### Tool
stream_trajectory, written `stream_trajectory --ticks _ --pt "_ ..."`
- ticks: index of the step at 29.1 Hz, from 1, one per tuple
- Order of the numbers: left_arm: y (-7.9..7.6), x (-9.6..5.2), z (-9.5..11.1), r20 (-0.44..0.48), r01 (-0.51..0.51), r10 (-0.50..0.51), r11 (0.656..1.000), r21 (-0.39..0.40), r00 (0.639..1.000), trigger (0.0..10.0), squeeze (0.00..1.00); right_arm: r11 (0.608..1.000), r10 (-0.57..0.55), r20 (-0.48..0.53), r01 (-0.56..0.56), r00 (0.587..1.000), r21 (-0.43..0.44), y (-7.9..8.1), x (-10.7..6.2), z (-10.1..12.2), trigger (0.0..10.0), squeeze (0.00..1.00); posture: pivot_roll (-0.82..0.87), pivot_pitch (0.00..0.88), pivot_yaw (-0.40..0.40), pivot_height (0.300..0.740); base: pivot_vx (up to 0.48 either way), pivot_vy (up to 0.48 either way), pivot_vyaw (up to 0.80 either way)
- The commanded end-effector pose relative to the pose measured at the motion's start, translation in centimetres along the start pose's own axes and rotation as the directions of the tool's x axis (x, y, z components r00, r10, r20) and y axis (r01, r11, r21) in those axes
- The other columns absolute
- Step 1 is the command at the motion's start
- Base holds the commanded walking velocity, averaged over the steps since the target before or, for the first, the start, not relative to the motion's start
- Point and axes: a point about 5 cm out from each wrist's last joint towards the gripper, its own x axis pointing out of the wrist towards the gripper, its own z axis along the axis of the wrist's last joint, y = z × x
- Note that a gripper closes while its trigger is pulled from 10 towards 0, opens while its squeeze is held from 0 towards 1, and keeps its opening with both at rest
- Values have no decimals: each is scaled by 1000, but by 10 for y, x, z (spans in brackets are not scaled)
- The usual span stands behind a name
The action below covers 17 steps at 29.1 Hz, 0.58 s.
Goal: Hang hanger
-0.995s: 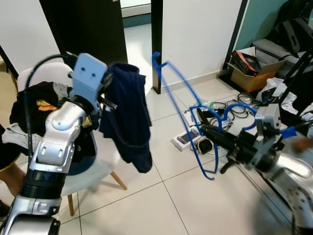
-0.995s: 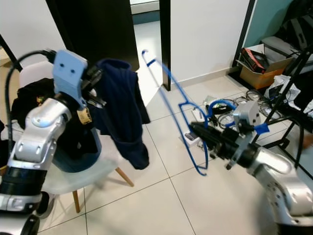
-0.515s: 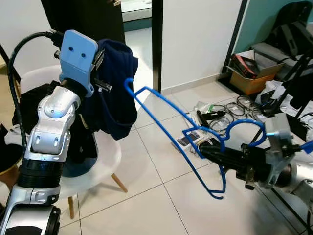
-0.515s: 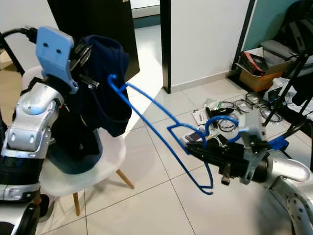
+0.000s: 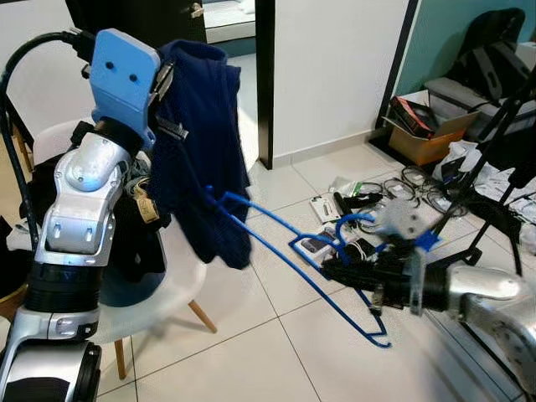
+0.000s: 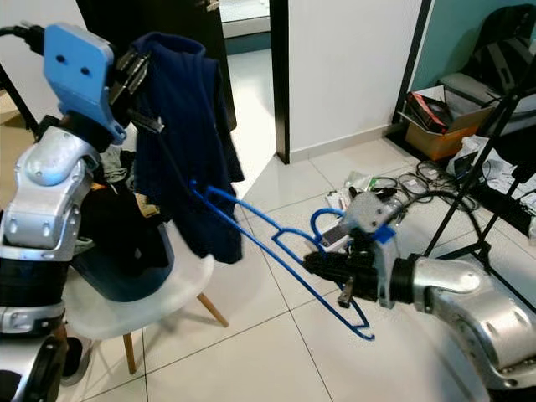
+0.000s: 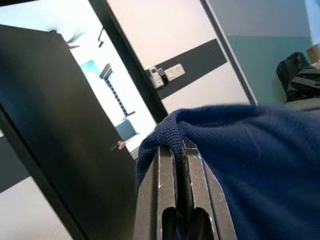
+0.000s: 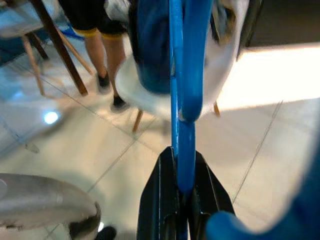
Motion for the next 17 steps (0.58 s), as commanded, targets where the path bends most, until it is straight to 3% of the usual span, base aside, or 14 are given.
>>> stream_trajectory --ticks 1,7,9,10,11,12,14,17 --pt "2 6 14 63 -10 10 1000 -1 998 10000 0 999 -28 -29 28 999 18 -1 4 0 10000 0 -48 0 43 740 0 0 0" --pt "-4 7 18 75 4 -3 1000 -19 997 10000 0 991 -98 -15 99 995 92 -8 9 4 10000 0 -48 0 41 740 0 0 0" --pt "-16 5 18 81 39 -36 999 -31 996 10000 0 962 -183 26 174 983 210 -16 18 8 10000 0 -46 0 39 740 0 0 0" --pt "-16 5 18 81 39 -36 999 -31 996 10000 0 962 -183 26 174 983 210 -16 18 8 10000 0 -46 0 39 740 0 0 0" --pt "-25 3 17 82 68 -65 997 -39 994 10000 0 939 -210 78 178 975 296 -19 24 13 10000 0 -45 0 37 740 0 0 0" --pt "-25 3 17 82 68 -65 997 -39 994 10000 0 939 -210 78 178 975 296 -19 24 13 10000 0 -45 0 37 740 0 0 0" --pt "-38 1 16 86 119 -115 992 -44 990 10000 0 900 -197 172 108 965 422 -16 34 25 10000 0 -44 0 35 740 0 0 0" --pt "-40 0 15 80 129 -126 991 -38 989 10000 0 889 -172 208 60 963 454 -12 38 30 10000 0 -44 0 35 740 0 0 0"
